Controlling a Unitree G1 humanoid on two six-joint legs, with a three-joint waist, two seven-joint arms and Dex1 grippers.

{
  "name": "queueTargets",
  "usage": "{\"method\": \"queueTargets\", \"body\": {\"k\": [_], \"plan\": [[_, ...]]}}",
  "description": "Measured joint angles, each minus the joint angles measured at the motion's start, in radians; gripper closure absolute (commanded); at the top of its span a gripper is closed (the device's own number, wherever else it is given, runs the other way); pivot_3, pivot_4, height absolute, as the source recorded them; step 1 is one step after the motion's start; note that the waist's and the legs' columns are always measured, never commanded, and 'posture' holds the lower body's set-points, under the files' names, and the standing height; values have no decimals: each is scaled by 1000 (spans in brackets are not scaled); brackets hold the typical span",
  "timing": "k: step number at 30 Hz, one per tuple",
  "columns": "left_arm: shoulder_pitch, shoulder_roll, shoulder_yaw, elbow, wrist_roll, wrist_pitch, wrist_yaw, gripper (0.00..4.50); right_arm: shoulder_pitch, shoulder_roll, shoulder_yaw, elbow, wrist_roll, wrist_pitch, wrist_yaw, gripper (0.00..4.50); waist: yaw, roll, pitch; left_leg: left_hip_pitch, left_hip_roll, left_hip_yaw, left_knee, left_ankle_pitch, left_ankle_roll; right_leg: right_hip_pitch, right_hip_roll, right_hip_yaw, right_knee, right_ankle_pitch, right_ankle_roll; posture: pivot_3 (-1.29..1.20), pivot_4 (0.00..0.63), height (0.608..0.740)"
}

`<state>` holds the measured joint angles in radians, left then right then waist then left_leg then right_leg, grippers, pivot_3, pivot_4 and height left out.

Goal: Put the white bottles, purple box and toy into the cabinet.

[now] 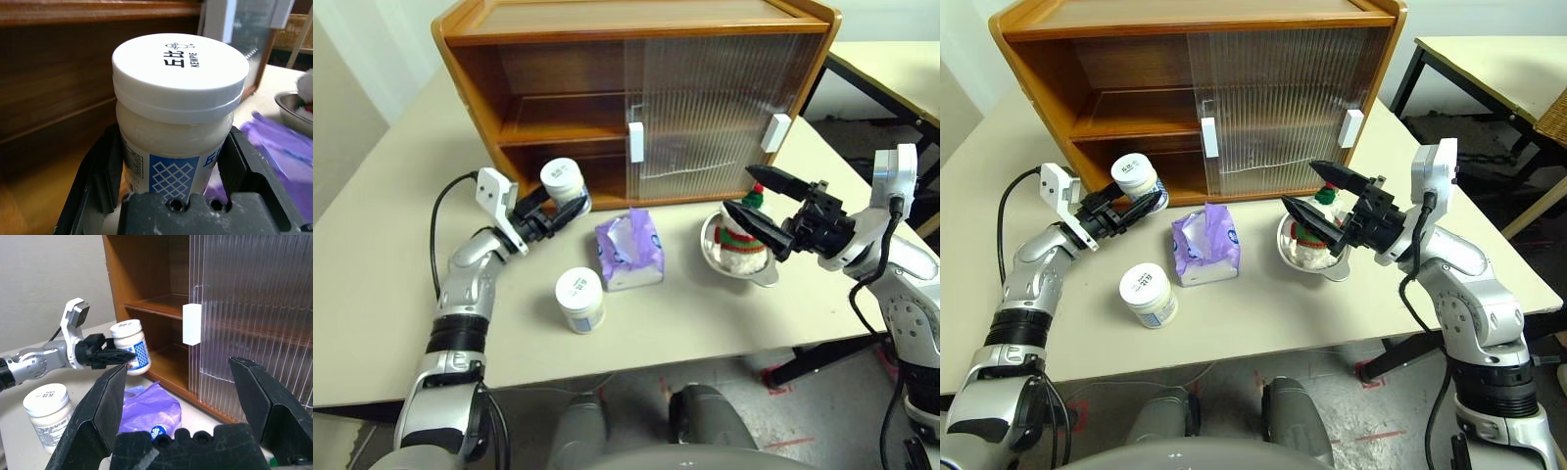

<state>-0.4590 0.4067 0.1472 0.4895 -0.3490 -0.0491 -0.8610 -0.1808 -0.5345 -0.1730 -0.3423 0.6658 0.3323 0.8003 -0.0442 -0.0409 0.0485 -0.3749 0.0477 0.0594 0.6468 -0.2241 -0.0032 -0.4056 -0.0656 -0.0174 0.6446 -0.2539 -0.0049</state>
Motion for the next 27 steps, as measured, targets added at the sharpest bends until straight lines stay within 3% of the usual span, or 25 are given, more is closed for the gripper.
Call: {"method": "queueTargets", "body": {"k": [13,27], "plan": [[-171,-54,-9,219,74,-21,114,1432,18,7,-2,-14,-1,-15,-16,0,1,-1,0,-1,0,0,0,0,0,0,0,0,0,0,1,-104,0,740],[-208,-87,-14,323,138,-57,208,1432,46,7,-19,-46,1,-16,-33,0,-24,-2,0,0,0,0,0,0,0,0,0,0,0,1,1,-118,0,740]]}}
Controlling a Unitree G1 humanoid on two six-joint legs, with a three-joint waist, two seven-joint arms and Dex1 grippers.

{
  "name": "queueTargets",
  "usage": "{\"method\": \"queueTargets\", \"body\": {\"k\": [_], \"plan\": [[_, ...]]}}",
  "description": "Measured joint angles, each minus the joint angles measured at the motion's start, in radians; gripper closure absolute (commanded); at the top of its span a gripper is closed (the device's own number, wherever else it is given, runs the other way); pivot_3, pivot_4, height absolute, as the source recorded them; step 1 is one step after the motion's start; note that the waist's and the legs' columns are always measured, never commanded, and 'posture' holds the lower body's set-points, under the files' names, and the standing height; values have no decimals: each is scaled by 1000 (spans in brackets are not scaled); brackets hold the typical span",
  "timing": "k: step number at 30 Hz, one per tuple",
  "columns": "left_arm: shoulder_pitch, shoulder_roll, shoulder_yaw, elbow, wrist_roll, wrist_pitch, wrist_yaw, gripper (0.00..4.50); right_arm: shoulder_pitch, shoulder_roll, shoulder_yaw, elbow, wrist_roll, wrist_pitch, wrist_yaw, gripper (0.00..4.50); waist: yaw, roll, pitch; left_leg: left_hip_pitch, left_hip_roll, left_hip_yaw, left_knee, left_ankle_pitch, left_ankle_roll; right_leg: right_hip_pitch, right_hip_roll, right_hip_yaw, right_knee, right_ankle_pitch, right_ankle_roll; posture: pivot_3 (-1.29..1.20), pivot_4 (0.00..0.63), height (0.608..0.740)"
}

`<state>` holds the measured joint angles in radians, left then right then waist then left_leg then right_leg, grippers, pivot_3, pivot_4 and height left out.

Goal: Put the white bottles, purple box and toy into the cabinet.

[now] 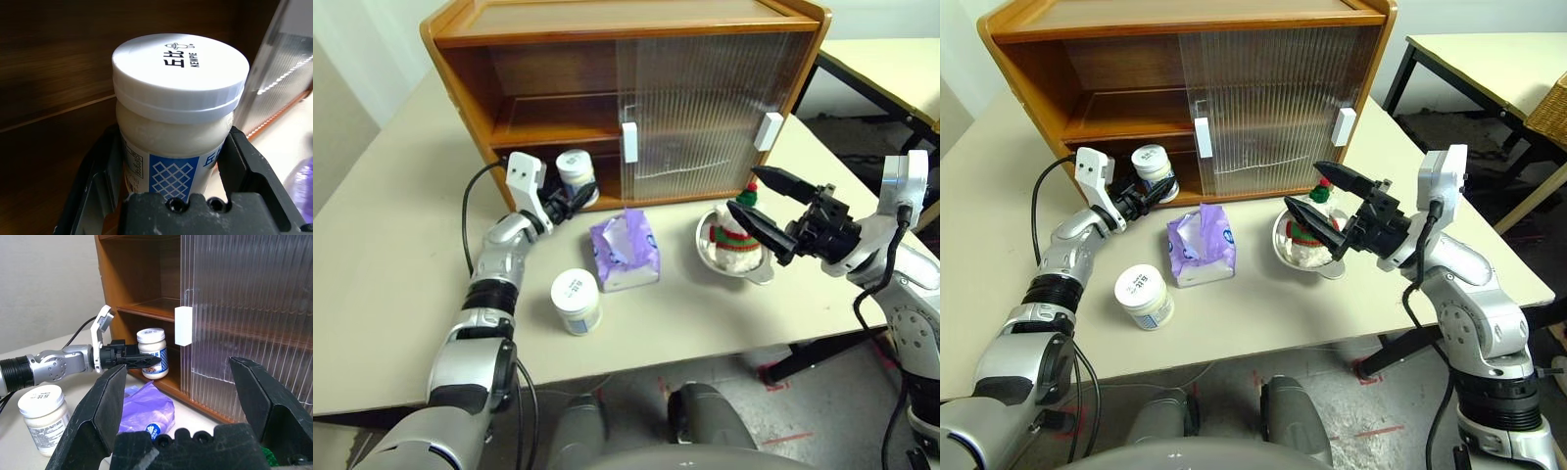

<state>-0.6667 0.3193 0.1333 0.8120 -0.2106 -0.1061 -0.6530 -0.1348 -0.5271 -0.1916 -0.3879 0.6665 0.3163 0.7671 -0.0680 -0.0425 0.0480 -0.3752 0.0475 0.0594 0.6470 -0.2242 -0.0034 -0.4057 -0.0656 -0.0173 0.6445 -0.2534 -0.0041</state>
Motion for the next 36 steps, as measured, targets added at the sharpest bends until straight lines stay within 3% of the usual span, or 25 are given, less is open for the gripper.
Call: {"method": "queueTargets", "body": {"k": [16,36], "plan": [[-119,-12,6,210,65,-100,182,1432,31,-2,-20,-28,4,2,-26,0,-3,-1,-1,0,0,0,0,-1,-2,0,0,0,0,0,1,-161,0,740],[-190,-28,24,380,96,-146,284,1432,113,-17,-99,-122,43,26,-93,0,-56,-4,-2,0,-1,0,0,-2,-4,0,-1,0,0,1,2,-220,0,740]]}}
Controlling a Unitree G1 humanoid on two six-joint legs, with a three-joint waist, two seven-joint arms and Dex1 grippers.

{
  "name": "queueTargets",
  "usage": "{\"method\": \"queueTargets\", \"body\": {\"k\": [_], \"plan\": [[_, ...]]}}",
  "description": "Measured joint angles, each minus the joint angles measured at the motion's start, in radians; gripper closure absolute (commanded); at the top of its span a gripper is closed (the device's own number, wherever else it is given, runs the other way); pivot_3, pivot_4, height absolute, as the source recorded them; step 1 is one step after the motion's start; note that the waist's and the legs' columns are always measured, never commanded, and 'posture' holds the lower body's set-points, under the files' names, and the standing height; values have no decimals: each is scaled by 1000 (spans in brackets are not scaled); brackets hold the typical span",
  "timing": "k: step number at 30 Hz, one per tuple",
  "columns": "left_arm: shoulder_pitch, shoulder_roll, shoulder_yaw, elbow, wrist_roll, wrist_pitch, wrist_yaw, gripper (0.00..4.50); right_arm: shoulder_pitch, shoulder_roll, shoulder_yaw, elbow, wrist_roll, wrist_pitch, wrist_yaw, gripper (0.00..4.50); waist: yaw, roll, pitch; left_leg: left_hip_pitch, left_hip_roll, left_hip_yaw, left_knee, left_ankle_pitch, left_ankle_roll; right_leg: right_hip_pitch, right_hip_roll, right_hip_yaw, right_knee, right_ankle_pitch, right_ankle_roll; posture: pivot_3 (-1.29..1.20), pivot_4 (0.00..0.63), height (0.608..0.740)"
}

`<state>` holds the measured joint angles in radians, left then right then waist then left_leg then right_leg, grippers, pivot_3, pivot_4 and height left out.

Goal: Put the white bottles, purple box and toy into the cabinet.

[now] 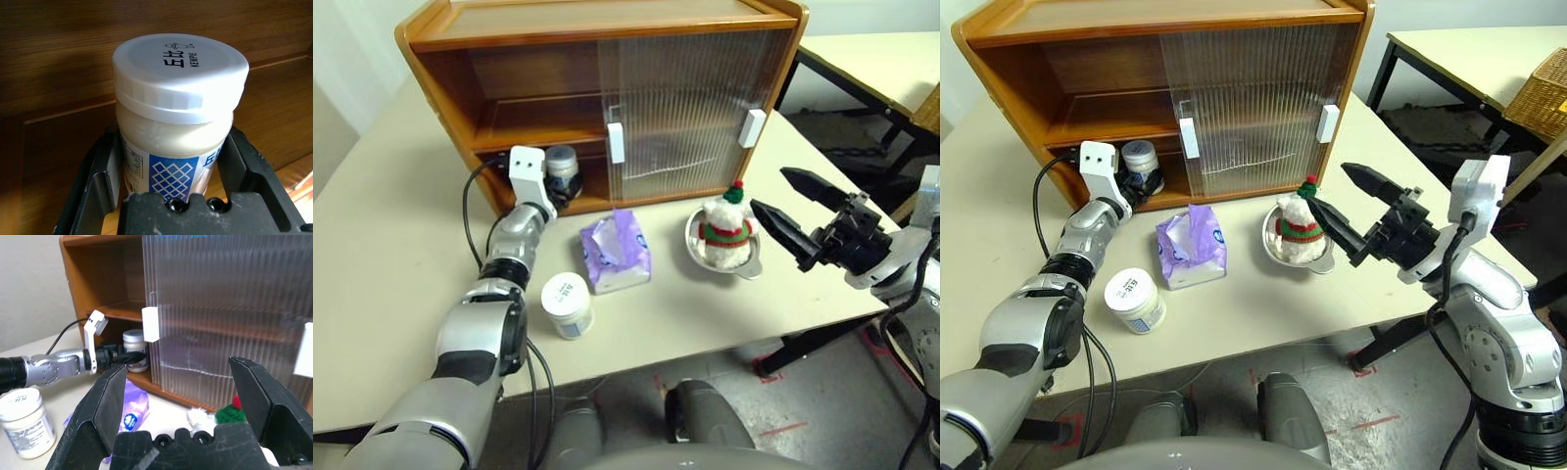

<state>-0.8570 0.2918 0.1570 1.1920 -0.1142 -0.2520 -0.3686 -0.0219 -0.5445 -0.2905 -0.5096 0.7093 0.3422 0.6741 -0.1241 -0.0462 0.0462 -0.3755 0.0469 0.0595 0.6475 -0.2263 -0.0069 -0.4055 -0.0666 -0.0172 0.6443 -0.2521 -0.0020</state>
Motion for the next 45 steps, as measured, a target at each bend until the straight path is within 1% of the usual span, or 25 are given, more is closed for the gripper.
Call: {"method": "queueTargets", "body": {"k": [5,9,18,26,30,36,43,45], "plan": [[-2,-4,0,7,5,-7,15,1432,8,0,0,-2,4,2,-11,0,-10,-1,0,0,0,0,0,0,0,0,0,0,0,0,0,-213,0,740],[-4,-5,3,7,4,-14,6,26,4,0,1,-2,4,4,-13,0,-20,-1,-1,0,0,0,0,0,0,0,0,0,0,0,1,-204,0,740],[-11,-5,22,-5,-5,-37,-44,26,-21,0,2,3,4,11,-9,0,-22,-1,-1,1,0,0,0,0,0,1,0,0,0,1,1,-178,0,740],[50,-3,36,-102,-34,-23,-120,26,-49,0,6,20,3,14,8,0,-19,-2,-1,1,0,0,0,0,0,1,0,1,0,1,1,-154,0,740],[99,19,40,-194,-50,10,-148,26,-62,-1,10,35,3,15,21,0,-20,-2,-1,1,0,0,0,0,0,1,0,2,1,1,1,-142,0,740],[207,60,54,-395,-85,101,-172,26,-77,-1,18,48,2,15,37,0,-14,-2,-1,2,0,0,0,0,0,1,0,3,1,1,1,-127,0,740],[337,65,55,-622,-116,225,-175,26,-89,-1,30,69,0,15,50,0,10,-1,-2,3,0,0,1,0,0,1,0,4,2,2,1,-113,0,740],[364,65,55,-660,-119,253,-172,26,-92,-1,34,73,-1,15,55,0,17,-1,-2,3,0,1,1,0,0,1,0,4,2,2,1,-113,0,740]]}}
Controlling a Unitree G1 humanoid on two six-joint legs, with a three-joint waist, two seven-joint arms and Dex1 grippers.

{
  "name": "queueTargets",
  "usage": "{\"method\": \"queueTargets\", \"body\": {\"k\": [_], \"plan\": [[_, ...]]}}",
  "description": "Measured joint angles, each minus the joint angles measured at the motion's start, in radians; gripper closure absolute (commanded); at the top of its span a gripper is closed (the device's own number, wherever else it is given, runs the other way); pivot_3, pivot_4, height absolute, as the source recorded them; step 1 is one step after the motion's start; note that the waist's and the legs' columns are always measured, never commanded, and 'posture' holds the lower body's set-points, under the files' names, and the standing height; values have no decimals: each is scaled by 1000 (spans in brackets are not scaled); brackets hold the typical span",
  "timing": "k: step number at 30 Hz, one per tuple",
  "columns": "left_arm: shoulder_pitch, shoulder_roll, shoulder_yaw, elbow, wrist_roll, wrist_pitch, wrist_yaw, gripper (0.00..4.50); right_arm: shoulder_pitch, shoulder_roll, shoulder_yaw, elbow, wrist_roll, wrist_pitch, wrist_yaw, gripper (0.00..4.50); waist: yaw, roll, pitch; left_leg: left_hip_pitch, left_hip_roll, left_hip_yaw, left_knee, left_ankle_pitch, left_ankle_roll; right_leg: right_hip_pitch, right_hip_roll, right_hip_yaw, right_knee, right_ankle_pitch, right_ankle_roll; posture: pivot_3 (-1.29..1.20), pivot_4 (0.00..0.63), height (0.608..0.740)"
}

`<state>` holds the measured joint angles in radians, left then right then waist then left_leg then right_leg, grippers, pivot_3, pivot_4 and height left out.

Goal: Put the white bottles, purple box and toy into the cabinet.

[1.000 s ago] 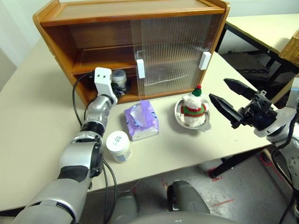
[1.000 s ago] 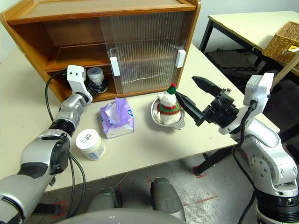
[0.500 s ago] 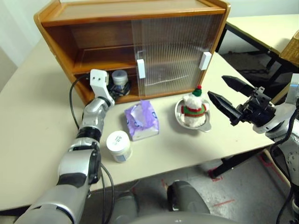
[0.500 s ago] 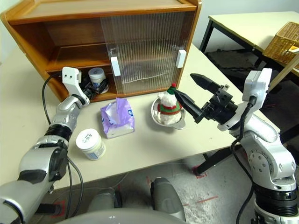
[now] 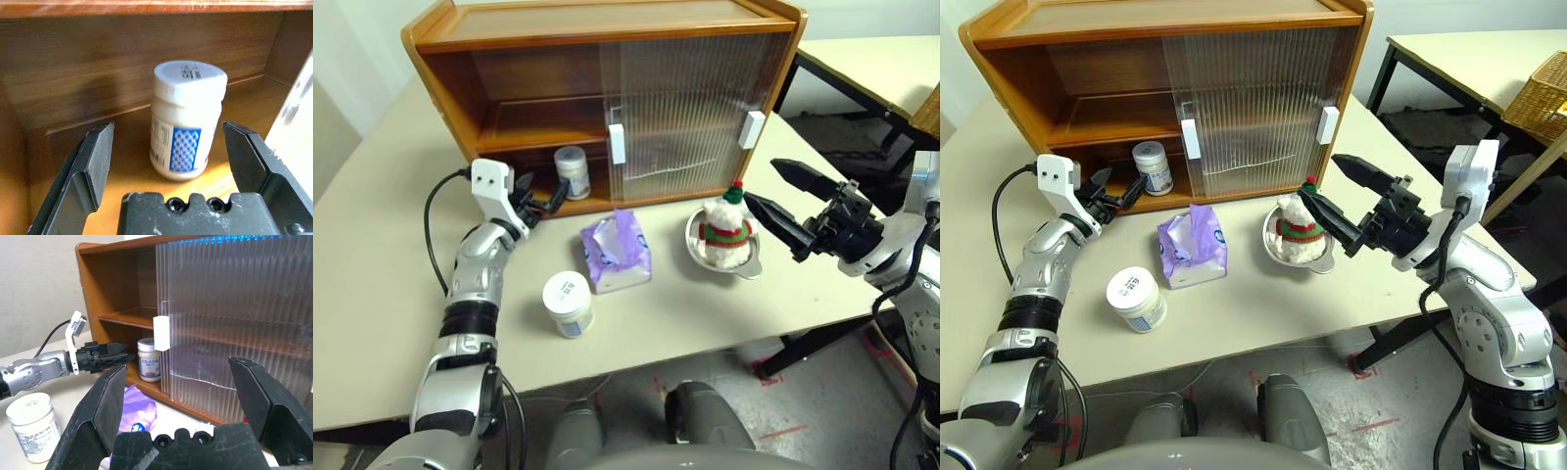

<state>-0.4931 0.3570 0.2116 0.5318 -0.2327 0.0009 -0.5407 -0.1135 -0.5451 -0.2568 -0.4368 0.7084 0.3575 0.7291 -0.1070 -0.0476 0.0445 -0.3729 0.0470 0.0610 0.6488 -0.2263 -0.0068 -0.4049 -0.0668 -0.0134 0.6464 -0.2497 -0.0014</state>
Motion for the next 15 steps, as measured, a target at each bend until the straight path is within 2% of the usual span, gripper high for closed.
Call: {"method": "queueTargets", "body": {"k": [1,4,14,15], "plan": [[8,0,0,-15,0,11,5,26,-1,0,4,4,0,0,2,0,4,0,0,0,0,1,0,0,0,0,0,0,0,0,0,-113,0,740],[12,-4,8,-29,0,27,53,570,-9,0,8,10,-2,0,6,0,16,0,0,0,0,2,1,0,0,0,0,0,0,1,0,-108,0,740],[-8,-71,13,41,10,0,180,4404,-17,0,8,10,-2,0,6,0,23,0,-1,-1,0,2,2,0,0,0,0,1,-1,2,0,-122,0,740],[-13,-78,12,51,13,-11,188,4457,-17,0,8,10,-2,0,6,0,23,0,-1,-1,0,2,2,0,0,0,0,1,-1,2,0,-127,0,740]]}}
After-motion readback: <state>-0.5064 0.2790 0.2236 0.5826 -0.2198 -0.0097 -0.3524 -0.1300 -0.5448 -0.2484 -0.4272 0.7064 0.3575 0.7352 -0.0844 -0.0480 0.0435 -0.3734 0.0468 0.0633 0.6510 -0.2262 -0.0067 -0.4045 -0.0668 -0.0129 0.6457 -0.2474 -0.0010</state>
